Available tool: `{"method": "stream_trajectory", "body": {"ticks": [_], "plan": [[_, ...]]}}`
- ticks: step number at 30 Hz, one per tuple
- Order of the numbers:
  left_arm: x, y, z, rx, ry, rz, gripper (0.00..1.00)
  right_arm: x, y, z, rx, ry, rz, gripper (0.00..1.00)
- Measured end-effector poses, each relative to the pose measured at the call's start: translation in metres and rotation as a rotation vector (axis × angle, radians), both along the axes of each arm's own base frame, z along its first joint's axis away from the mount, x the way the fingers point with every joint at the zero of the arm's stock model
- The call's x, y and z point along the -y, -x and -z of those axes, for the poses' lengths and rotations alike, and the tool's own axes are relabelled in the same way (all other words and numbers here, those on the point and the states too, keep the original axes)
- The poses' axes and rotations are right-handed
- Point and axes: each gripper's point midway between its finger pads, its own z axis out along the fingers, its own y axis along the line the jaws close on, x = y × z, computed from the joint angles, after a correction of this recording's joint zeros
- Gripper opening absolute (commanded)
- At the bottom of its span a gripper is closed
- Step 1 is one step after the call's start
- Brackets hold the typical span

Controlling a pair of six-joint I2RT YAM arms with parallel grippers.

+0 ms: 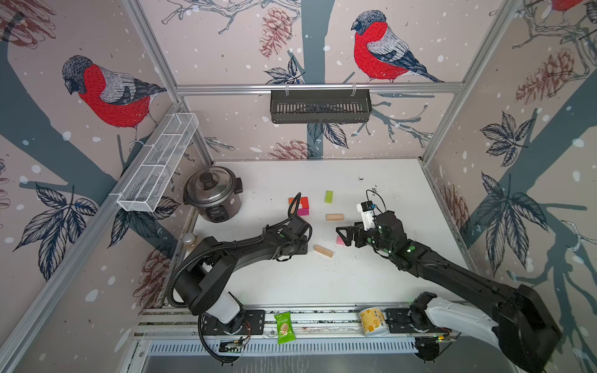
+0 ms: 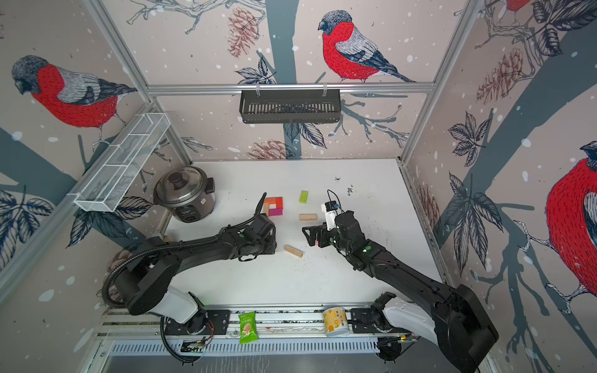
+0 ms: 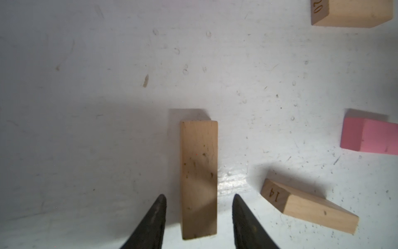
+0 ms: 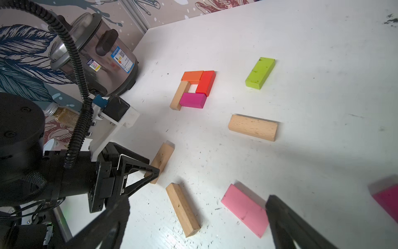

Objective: Assemble the letter p with building blocks
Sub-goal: Pick up the building block from the center of the board.

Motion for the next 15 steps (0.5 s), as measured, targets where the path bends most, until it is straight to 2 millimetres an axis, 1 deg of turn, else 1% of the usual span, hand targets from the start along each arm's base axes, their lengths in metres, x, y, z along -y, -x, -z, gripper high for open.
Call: {"method": "stream_trajectory", "body": {"ticks": [2,10,15], "plan": [[-0.0008,0.001,0.0027,-0.008,-0.009,-0.005,0.45,0.0006,0.0,0.0005,0.0,0.002,0.003,1.0],[0.0036,0.0037,0.0069,-0.017,-0.029,0.006,0.39,0.0039,-0.0026,0.0015,0.006,0.011,0.024,1.0],[0.0047,0.0043,0.008,-0.013,-0.047,0.006,0.32,0.0043,-0.0032,0.0025,0.005,0.015,0.028,1.0]]}}
